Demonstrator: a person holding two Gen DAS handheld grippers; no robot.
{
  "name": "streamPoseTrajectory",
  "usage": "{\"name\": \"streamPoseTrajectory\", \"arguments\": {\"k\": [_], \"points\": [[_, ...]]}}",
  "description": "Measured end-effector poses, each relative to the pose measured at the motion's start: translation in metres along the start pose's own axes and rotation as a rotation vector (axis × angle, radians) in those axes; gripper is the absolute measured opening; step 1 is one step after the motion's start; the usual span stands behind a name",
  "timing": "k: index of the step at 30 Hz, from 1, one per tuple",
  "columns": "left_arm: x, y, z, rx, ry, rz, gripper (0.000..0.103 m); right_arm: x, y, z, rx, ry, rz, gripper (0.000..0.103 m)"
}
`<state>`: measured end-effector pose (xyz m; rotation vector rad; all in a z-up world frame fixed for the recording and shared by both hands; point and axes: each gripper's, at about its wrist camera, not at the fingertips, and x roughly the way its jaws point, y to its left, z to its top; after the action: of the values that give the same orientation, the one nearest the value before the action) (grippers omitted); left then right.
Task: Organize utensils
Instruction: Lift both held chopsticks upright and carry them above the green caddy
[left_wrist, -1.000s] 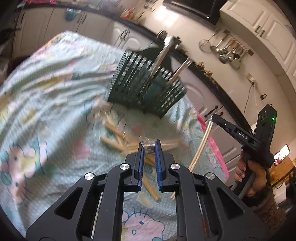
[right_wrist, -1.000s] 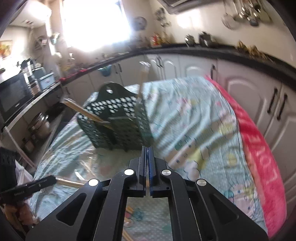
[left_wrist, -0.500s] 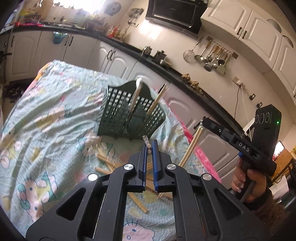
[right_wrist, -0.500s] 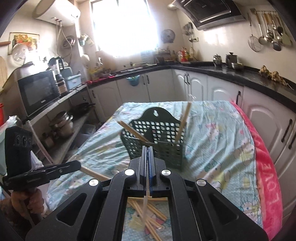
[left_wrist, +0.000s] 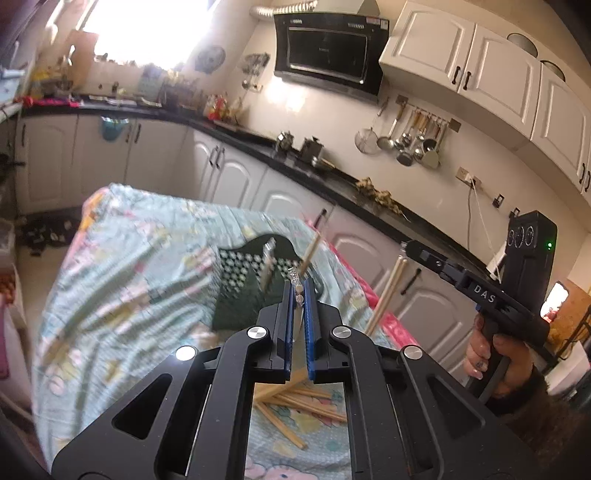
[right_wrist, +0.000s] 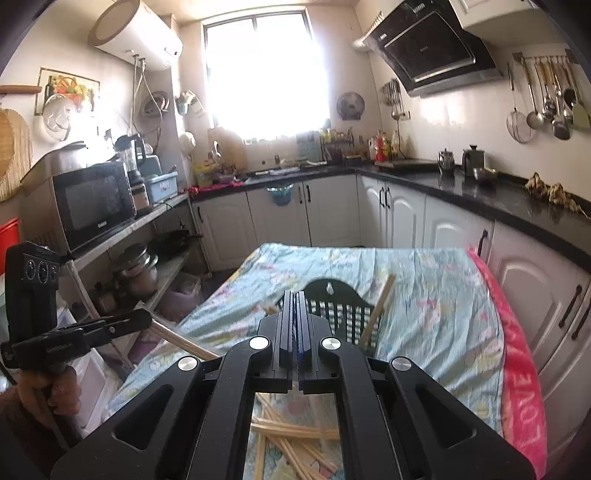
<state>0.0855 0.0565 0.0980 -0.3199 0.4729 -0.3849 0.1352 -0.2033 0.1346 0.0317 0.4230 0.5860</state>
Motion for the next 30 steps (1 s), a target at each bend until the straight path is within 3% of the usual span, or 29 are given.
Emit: {"name": "streamPoseTrajectory", "arguments": {"k": [14, 30], "points": [[-0.034, 0.014, 0.070, 0.054, -0.133, 0.108, 0.002, 0.005, 0.006, 0.064, -0.043, -0.112, -0.018, 0.002], [0.010, 0.015, 0.116, 0.081, -0.112, 0.122, 0.002, 0.040, 0.000, 0.127, -0.048, -0.183, -0.049, 0.002]]}}
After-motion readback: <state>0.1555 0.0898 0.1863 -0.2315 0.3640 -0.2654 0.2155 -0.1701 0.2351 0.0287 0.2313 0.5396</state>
